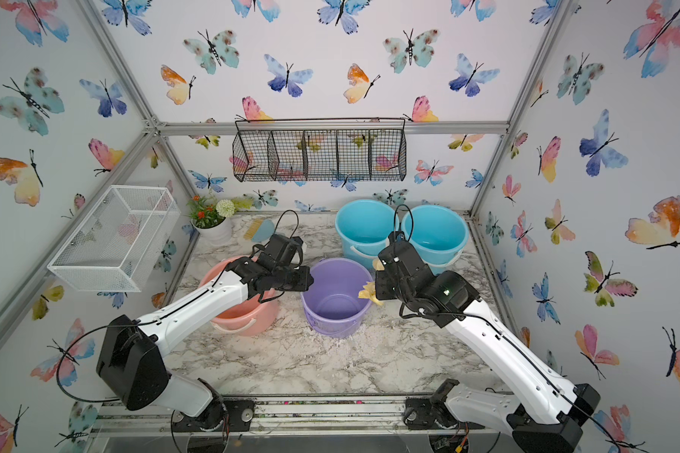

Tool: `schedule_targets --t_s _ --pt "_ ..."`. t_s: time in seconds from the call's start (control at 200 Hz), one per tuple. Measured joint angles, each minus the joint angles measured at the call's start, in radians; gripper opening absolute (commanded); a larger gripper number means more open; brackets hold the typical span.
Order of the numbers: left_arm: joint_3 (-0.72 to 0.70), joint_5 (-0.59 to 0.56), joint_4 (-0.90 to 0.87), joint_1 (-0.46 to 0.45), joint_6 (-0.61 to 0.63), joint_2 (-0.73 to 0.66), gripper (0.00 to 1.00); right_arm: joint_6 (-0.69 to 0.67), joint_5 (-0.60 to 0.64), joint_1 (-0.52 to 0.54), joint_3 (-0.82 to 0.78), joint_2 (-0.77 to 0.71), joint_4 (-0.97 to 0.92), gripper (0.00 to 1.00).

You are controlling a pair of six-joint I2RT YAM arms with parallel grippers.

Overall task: Wipe the inside of the bucket with a cloth
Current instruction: Place the bucket at the center of the board, then place the cleaning item at the center of the board.

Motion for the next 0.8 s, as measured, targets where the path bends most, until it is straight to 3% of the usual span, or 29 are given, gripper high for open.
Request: schedule_targets --t_s 0.08,0.235,0.365,0.576,0.801 --pt "0.0 0.0 -0.006 0.008 0.004 0.0 0.4 0.002 0.048 -0.005 0.005 -0.008 -0.02 0.04" --pt "0.013 0.0 -0.024 0.024 0.011 0.0 0.51 -0.008 0.127 -0.031 0.015 -0.029 -0.032 0.04" --pt "0.073 -0.001 -0.051 0.029 0.015 0.0 0.53 -0.029 0.118 -0.104 -0.053 -0.048 0.005 0.04" --pt "0.177 -0.01 -0.067 0.03 0.023 -0.03 0.56 -0.071 -0.081 -0.283 -0.314 -0.038 0.167 0.04" --pt "0.16 -0.013 -0.053 0.03 0.024 -0.15 0.59 -0.084 -0.354 -0.442 -0.608 0.048 0.434 0.09"
